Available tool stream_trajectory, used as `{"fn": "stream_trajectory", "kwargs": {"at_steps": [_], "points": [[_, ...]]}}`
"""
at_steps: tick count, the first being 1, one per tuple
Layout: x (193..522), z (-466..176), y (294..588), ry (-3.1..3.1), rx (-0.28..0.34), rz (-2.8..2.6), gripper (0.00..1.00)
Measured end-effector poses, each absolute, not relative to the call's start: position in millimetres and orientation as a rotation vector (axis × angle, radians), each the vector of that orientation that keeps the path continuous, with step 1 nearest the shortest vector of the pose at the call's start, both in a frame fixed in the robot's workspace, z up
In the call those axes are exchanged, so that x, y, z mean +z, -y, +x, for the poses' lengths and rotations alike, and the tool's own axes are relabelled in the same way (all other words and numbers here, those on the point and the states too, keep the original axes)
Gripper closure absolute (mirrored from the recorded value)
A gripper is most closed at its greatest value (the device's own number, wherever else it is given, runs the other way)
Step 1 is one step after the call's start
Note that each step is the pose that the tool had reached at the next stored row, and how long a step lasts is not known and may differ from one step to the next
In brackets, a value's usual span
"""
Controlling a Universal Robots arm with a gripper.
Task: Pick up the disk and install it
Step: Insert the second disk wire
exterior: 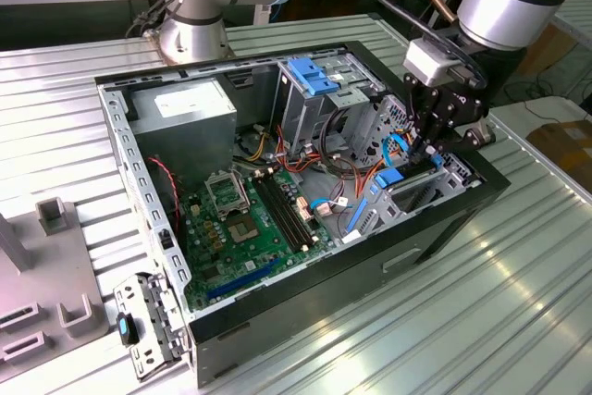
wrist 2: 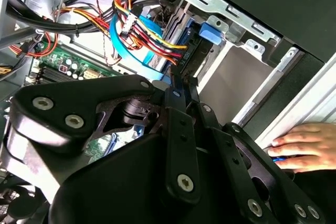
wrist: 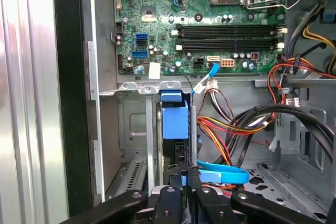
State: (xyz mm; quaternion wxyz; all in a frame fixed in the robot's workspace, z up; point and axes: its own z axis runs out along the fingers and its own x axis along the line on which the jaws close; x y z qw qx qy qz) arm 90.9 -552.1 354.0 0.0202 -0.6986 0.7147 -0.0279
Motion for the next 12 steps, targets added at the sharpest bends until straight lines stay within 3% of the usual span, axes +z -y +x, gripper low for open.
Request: {"fn": "stream_trajectory", "kwargs": {"at_steps": [12], "points": [[348.9, 90.9, 556.1, -2.207, -0.058, -2.153, 0.84]]}}
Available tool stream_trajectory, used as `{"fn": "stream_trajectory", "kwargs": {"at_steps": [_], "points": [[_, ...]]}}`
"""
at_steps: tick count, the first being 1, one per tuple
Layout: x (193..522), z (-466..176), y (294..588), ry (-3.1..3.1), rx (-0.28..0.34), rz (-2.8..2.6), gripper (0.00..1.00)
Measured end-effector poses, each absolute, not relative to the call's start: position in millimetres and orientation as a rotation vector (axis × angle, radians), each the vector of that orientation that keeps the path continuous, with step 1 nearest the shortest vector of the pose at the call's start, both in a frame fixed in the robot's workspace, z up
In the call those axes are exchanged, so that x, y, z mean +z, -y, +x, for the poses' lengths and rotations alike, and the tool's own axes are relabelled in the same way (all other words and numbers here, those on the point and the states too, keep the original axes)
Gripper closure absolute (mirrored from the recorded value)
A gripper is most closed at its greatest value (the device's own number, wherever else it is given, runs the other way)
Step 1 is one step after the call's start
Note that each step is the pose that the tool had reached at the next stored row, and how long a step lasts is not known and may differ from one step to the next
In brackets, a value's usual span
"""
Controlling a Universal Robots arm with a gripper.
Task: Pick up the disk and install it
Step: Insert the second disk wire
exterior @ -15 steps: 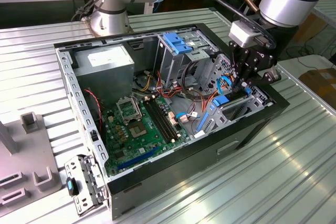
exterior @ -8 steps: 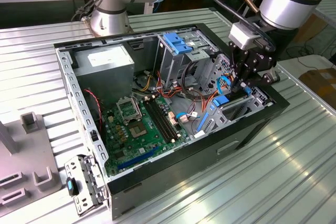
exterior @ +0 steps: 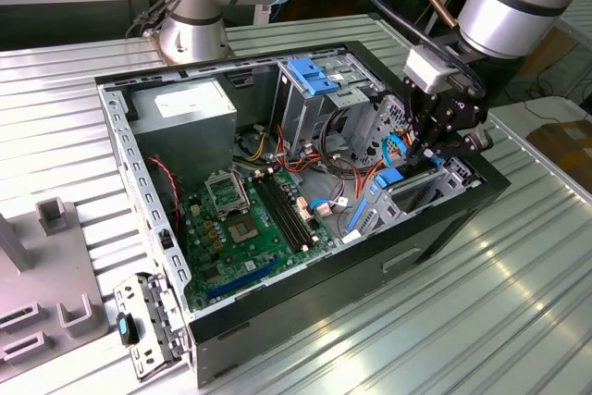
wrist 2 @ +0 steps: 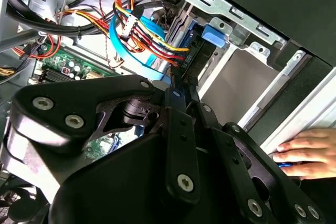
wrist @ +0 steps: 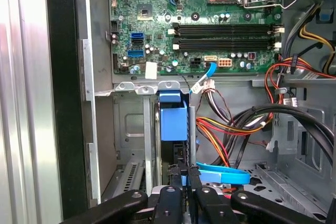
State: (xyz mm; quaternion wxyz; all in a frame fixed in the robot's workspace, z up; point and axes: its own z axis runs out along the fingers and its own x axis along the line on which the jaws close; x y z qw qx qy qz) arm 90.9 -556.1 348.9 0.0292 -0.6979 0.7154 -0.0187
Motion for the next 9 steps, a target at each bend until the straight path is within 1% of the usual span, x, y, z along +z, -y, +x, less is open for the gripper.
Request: {"fn": "stream_trajectory", "kwargs": {"at_steps": [2, 3, 9], "points": [[348.8, 90.6, 556.2, -2.198, -0.060, -2.156, 0.84], [348.9, 89.2, 556.2, -2.183, -0.071, -2.161, 0.84], [348.6, 88.5, 556.2, -2.130, -0.069, -2.211, 0.84]]}}
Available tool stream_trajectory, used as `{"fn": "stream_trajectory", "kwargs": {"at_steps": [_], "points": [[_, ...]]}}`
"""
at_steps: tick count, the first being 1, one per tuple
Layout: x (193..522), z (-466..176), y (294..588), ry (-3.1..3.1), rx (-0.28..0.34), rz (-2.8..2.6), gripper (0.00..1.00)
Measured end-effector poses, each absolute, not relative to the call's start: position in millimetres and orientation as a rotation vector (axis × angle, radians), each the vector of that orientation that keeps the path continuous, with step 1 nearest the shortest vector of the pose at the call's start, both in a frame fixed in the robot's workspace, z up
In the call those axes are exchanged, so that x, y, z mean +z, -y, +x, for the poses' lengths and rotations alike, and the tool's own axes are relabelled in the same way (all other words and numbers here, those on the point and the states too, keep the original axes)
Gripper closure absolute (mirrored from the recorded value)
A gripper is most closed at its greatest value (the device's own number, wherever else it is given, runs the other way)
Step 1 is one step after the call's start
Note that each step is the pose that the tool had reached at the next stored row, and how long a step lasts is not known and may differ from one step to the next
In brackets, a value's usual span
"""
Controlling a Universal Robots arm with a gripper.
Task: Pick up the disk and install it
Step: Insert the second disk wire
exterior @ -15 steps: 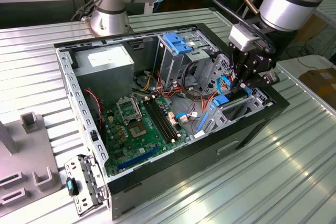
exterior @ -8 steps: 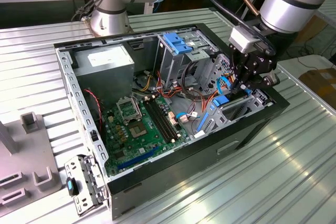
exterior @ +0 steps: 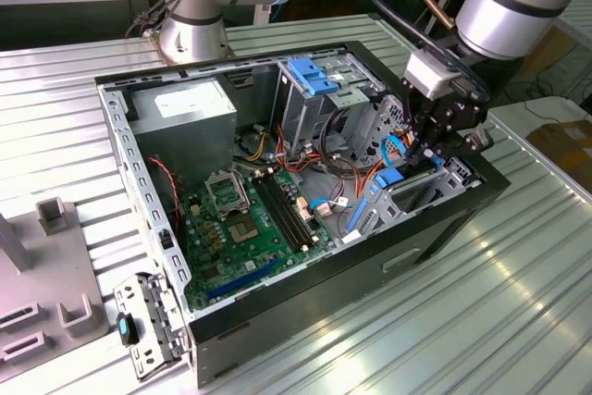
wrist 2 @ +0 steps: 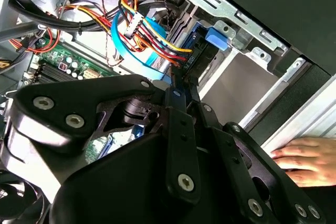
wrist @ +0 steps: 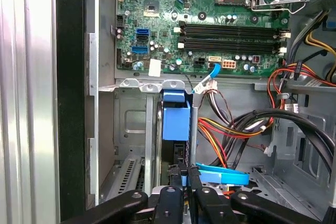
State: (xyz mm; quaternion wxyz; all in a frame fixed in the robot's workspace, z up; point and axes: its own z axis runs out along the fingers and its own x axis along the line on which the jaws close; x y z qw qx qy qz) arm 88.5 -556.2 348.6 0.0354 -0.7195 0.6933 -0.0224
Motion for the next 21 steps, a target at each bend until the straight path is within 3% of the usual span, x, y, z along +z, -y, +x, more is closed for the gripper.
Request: {"fn": "stream_trajectory", "kwargs": {"at_steps": [21], "points": [[342.9, 88.8, 556.2, -2.122, -0.049, -2.201, 0.84]]}}
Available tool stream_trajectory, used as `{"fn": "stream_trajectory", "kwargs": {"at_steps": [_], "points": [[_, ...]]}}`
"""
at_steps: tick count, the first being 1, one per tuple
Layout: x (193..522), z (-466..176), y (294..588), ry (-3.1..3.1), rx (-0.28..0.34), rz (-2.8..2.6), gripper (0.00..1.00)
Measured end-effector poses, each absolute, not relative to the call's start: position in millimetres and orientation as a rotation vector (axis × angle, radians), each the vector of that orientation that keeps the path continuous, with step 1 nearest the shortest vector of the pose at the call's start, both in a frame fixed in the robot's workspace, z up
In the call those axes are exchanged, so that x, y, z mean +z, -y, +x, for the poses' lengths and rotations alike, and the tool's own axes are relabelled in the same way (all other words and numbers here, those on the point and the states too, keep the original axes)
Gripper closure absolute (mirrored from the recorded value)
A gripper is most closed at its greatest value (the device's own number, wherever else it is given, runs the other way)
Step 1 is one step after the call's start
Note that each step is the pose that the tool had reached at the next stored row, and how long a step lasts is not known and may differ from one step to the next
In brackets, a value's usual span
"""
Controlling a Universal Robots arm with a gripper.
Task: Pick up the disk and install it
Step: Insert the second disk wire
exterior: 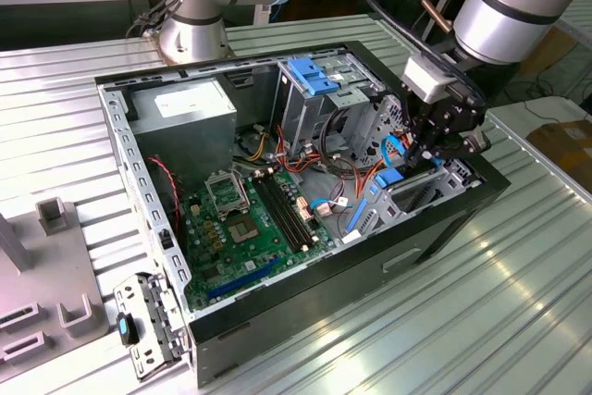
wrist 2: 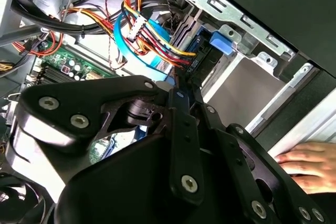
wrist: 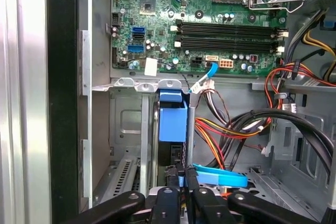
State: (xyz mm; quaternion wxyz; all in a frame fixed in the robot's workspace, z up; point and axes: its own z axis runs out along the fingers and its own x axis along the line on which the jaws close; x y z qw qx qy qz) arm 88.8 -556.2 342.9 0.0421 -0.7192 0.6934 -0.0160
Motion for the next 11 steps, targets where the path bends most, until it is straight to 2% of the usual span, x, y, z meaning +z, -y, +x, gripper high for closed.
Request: {"fn": "stream_trajectory", "kwargs": {"at_steps": [10, 11], "points": [[341.4, 88.9, 556.6, -2.112, -0.028, -2.189, 0.82], [344.9, 88.9, 556.6, -2.112, -0.029, -2.190, 0.76]]}}
